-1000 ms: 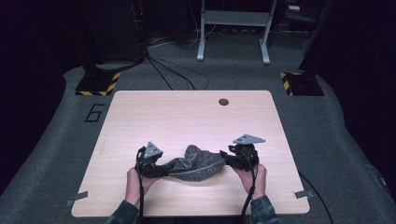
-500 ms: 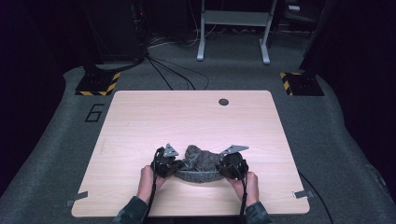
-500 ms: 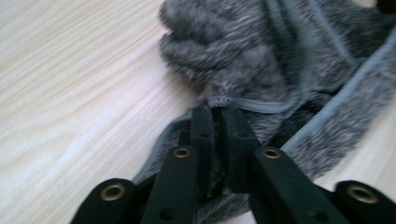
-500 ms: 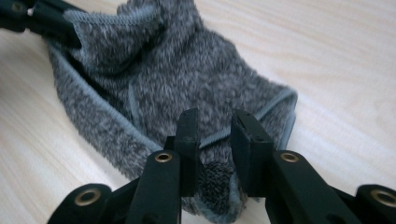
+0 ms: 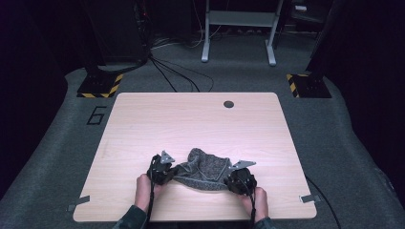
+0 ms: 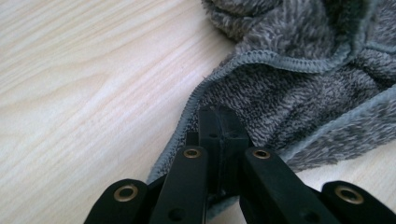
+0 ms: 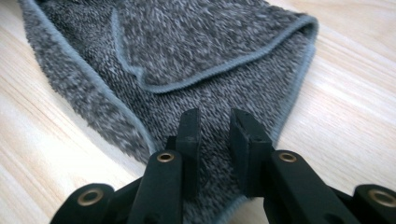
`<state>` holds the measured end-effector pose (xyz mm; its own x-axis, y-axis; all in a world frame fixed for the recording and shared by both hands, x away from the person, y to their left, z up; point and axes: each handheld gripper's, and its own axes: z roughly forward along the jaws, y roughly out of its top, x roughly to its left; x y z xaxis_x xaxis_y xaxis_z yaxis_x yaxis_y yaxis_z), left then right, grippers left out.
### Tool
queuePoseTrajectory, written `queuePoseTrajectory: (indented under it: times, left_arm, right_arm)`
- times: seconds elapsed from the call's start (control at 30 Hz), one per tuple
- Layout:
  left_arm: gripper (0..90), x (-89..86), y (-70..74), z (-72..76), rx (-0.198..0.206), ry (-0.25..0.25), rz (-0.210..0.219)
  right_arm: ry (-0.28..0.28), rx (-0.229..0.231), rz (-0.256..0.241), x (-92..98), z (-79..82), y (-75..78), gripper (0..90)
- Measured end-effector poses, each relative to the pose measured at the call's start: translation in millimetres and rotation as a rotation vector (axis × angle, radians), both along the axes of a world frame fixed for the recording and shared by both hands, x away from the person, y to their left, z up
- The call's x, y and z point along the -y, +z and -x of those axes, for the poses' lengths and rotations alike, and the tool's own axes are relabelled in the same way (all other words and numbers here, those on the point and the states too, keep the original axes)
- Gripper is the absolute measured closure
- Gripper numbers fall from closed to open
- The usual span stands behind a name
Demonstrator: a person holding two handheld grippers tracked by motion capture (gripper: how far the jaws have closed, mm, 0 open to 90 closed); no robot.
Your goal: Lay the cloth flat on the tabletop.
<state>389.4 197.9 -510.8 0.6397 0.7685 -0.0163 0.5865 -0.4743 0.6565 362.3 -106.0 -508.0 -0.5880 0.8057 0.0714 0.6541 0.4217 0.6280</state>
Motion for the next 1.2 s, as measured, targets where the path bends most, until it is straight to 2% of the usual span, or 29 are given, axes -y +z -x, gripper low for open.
queuePoseTrajectory:
  times: [0.13, 0.23, 0.4, 0.6, 0.67, 0.77, 0.83, 0.87, 0.9, 0.93, 0.97, 1.0, 1.03, 1.1, 1.17, 1.2]
  left_arm:
    - [89.8, -7.5, -0.1, 6.6, 0.005, 0.017, -0.012]
    - [89.6, -14.2, -1.5, 12.2, 0.011, 0.039, 0.0]
    - [88.6, -23.9, -2.2, 20.4, 0.009, 0.067, 0.016]
    - [85.2, -31.0, -1.6, 27.4, 0.002, 0.056, 0.006]
    - [82.9, -30.5, -2.0, 28.1, 0.002, 0.064, 0.02]
    - [78.6, -30.6, -2.3, 29.0, -0.002, 0.068, 0.032]
    - [74.6, -31.9, -1.4, 29.1, -0.013, 0.058, 0.026]
    - [72.3, -31.2, -1.6, 29.0, -0.02, 0.07, 0.049]
    - [63.4, -31.0, -0.9, 28.6, -0.03, 0.076, 0.047]
    - [58.9, -31.0, 0.9, 27.8, -0.035, 0.081, 0.047]
    - [51.4, -30.8, 2.5, 27.5, -0.02, 0.091, 0.07]
    - [45.4, -32.1, 5.8, 27.5, -0.003, 0.094, 0.073]
    - [41.6, -32.8, 9.1, 26.5, 0.004, 0.11, 0.086]
    - [36.6, -35.0, 14.2, 22.0, 0.011, 0.123, 0.123]
    - [35.0, -35.8, 20.0, 14.9, 0.017, 0.13, 0.129]
    - [34.7, -35.5, 21.7, 11.1, 0.018, 0.132, 0.13]
  right_arm:
    - [-0.015, 0.005, -0.009, 6.4, 3.5, -1.0, 74.8]
    - [-0.014, 0.029, -0.018, 12.4, 6.6, -3.0, 75.2]
    - [-0.01, 0.038, -0.026, 16.0, 10.1, -4.1, 74.9]
    - [0.017, 0.053, -0.014, 16.6, 11.1, -4.7, 72.3]
    - [0.02, 0.048, -0.015, 16.8, 11.9, -4.6, 72.0]
    - [0.026, 0.067, -0.011, 16.3, 13.2, -5.5, 71.9]
    - [0.036, 0.065, -0.008, 16.2, 12.8, -5.3, 71.1]
    - [0.032, 0.06, -0.007, 16.1, 12.4, -4.9, 68.7]
    - [0.053, 0.041, -0.015, 16.1, 9.6, -3.8, 63.0]
    - [0.065, 0.018, -0.009, 16.3, 8.7, -2.4, 59.5]
    - [0.068, -0.004, -0.021, 14.5, 7.3, -1.5, 53.3]
    - [0.084, -0.015, -0.018, 12.7, 5.7, -0.4, 50.3]
    - [0.085, -0.016, 0.001, 10.2, 5.4, 0.6, 48.3]
    - [0.098, -0.006, 0.002, 6.0, 4.4, 3.1, 46.6]
    - [0.08, 0.036, -0.015, 2.3, 3.8, 8.2, 46.9]
    - [0.095, 0.053, -0.012, 2.0, 2.9, 11.5, 47.0]
